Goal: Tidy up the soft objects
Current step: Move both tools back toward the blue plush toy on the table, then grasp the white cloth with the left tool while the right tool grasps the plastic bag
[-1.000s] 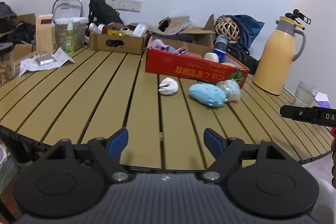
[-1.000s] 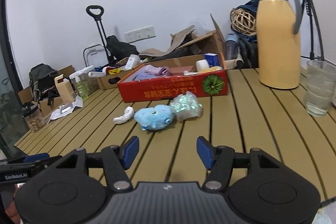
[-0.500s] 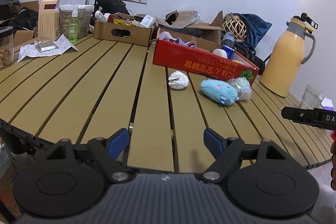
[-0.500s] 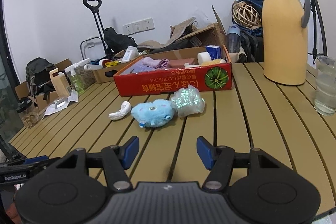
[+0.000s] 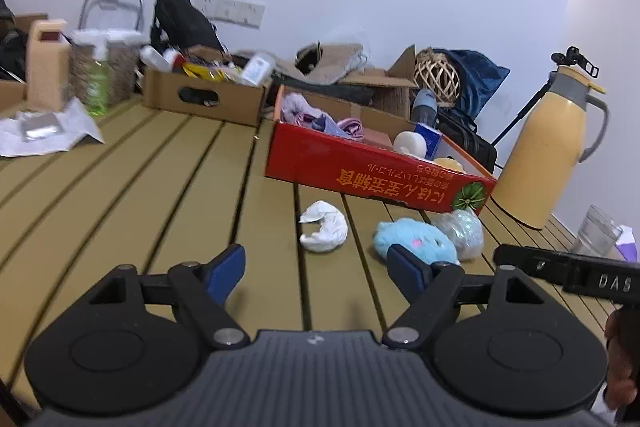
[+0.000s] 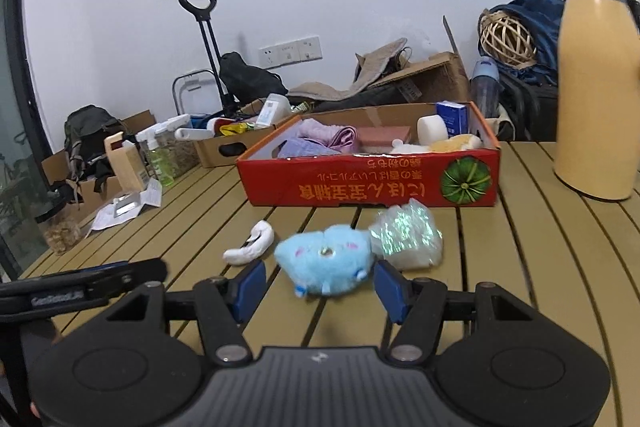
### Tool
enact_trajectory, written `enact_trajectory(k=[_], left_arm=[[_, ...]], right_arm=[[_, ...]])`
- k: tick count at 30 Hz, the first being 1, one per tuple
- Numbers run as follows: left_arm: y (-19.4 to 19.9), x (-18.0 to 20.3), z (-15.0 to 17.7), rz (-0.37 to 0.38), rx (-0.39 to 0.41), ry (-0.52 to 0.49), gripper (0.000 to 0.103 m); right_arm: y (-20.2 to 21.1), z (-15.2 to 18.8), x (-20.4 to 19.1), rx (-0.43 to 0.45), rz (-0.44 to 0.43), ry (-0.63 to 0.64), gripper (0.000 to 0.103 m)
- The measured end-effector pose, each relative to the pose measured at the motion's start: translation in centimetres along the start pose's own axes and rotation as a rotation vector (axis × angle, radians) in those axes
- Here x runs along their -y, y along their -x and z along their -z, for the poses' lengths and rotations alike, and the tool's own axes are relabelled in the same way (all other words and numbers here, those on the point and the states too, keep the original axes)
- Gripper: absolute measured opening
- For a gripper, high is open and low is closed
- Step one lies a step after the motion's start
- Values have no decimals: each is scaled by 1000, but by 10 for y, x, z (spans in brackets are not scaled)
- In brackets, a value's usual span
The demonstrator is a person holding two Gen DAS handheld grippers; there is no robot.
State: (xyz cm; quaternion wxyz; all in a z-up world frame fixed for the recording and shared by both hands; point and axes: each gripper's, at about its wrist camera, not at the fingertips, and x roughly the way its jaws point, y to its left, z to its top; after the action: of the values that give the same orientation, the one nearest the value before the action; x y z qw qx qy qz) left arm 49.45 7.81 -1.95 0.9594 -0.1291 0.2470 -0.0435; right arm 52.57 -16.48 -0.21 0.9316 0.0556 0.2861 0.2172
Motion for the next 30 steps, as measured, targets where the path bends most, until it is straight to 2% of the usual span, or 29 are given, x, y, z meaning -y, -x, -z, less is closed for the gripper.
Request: enact_trajectory(k=[2, 6, 8, 9, 12, 14, 15, 16, 17, 20, 23, 26, 30], left_arm=[[-24, 2, -7, 3, -23, -6, 70], [-68, 15, -14, -2, -76, -64, 68], [-83, 16, -14, -13, -99, -57, 67], [-91, 16, -14, -20, -109, -52, 67], [-108, 14, -16, -30, -118, -43, 57], [-113, 12, -18, 13, -127, -32, 39], [-113, 11, -19, 24, -124, -23, 37], [-114, 9, -19, 48, -129, -11, 27], [-115, 7, -19, 70, -137, -1, 22], [-115, 8, -18, 73, -137, 6, 17], [-115, 8, -18, 75, -134, 7, 15], [-114, 9, -18, 73, -126, 7, 14], [-110, 7, -19, 85, -100, 20, 12]], right_arm=[[-18, -7, -1, -7, 7, 21, 59], [-52, -27, 2, -8, -11, 35, 58], [-75, -41, 3, -34, -43, 41, 50], [-84, -46, 2, -39, -38, 52, 47], [-93, -55, 6, 7, 18, 85, 47], [-94, -51, 17, 27, 88, 88, 47], [-94, -46, 24, 28, 132, 93, 48], [-93, -42, 29, 22, 156, 94, 49], [-92, -38, 35, 12, 167, 87, 49], [-93, -27, 49, -41, 141, 51, 48], [-98, -21, 58, -72, 109, 26, 39], [-95, -20, 61, -65, 89, 3, 34], [-86, -19, 55, -31, 115, 36, 31]])
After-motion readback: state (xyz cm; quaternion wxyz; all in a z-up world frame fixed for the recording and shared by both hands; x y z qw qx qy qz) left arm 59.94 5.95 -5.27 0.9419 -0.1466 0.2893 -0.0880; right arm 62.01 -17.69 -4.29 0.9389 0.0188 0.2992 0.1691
